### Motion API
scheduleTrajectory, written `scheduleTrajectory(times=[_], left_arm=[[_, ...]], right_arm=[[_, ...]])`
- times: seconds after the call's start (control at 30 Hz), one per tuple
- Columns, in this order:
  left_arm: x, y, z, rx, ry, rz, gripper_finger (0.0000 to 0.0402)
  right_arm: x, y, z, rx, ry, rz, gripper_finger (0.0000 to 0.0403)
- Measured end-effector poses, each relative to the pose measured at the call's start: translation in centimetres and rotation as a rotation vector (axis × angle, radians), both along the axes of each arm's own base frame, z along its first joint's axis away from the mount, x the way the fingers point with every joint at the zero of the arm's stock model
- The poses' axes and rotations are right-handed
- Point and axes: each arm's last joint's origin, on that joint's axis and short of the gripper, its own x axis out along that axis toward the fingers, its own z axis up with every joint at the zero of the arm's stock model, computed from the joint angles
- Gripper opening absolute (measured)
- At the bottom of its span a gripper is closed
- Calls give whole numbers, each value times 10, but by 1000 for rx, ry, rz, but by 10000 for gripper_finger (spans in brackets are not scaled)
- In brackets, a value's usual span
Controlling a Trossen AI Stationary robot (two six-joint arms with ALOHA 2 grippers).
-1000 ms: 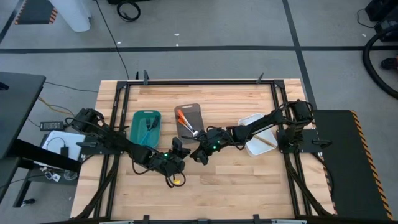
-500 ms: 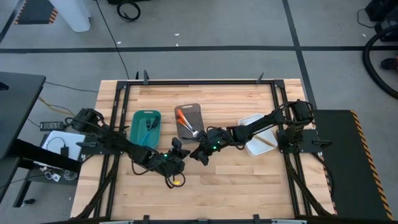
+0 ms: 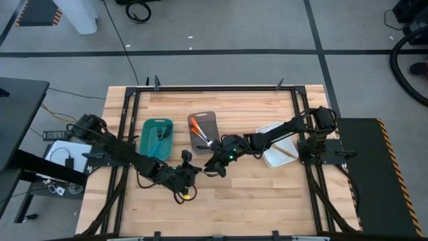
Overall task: Sort silverware by color (type)
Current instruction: Put the blue fork into the green bin
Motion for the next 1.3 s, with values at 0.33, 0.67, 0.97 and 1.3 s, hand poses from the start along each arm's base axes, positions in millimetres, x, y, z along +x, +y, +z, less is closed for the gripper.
scheduleTrajectory(times=[0.33, 0.67, 0.97, 1.3], left_arm=[[-19, 4, 13, -189, 52, 76, 5], [-35, 10, 21, -315, 117, 149, 6], [-50, 19, 38, -405, 107, 232, 7], [-70, 38, 63, -501, 44, 333, 8]], right_arm=[[-1, -5, 6, -49, -38, 43, 190], [-3, -6, 14, -108, -71, 50, 190], [-5, 1, 13, -154, -72, 71, 190], [-10, 24, 22, -290, -132, 92, 190]])
